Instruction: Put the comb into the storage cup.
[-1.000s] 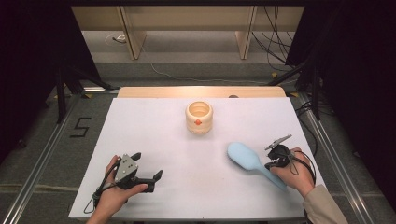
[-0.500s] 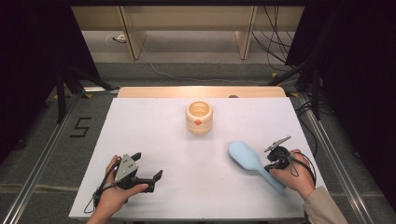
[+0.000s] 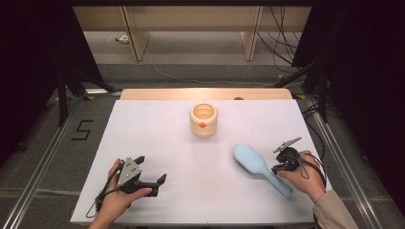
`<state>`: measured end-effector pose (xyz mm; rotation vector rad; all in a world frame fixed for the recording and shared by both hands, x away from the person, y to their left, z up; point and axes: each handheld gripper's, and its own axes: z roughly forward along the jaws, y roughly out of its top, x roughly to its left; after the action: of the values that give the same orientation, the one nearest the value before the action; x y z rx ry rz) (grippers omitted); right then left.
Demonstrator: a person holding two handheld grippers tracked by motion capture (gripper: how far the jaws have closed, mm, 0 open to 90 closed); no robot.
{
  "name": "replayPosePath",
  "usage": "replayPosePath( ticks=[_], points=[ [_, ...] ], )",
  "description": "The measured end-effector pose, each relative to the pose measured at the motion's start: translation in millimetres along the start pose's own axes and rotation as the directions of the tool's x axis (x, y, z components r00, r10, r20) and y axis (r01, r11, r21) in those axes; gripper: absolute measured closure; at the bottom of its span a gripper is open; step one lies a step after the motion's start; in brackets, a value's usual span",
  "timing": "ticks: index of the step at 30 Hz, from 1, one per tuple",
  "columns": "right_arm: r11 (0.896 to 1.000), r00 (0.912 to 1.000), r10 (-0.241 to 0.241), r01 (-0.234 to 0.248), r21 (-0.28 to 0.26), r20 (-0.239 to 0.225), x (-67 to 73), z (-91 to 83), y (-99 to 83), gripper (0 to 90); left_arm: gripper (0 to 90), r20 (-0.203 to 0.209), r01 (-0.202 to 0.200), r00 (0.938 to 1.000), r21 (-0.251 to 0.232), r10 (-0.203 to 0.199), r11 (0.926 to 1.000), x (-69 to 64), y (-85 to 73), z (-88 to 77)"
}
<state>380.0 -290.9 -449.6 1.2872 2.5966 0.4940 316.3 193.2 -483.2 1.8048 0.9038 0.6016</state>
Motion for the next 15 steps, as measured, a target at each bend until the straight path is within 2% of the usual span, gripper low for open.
replayPosePath(
  ticks=[6,9,12,15],
  points=[
    [1.0,1.0,0.002,-0.002,-0.019,0.006,-2.5,-8.3,1.4,73.1,0.0,-0.002,0.0,1.0,-0.001,0.0,1.0,0.3,0.0,-0.2],
    [0.999,0.9999,0.015,-0.015,-0.03,0.004,-3.4,-11.9,2.4,60.6,0.0,-0.003,0.002,1.0,0.001,-0.002,1.0,-0.2,0.2,0.1],
    [0.999,0.9996,0.029,-0.029,-0.044,0.005,-2.8,-16.3,3.3,52.0,0.0,-0.003,0.004,1.0,-0.001,-0.004,1.0,-0.8,0.1,0.6],
    [0.999,0.9997,0.023,-0.023,-0.046,-0.005,-2.8,-19.2,3.8,42.0,0.0,-0.004,0.001,1.0,0.002,-0.001,1.0,-0.6,-0.1,0.5]
  ],
)
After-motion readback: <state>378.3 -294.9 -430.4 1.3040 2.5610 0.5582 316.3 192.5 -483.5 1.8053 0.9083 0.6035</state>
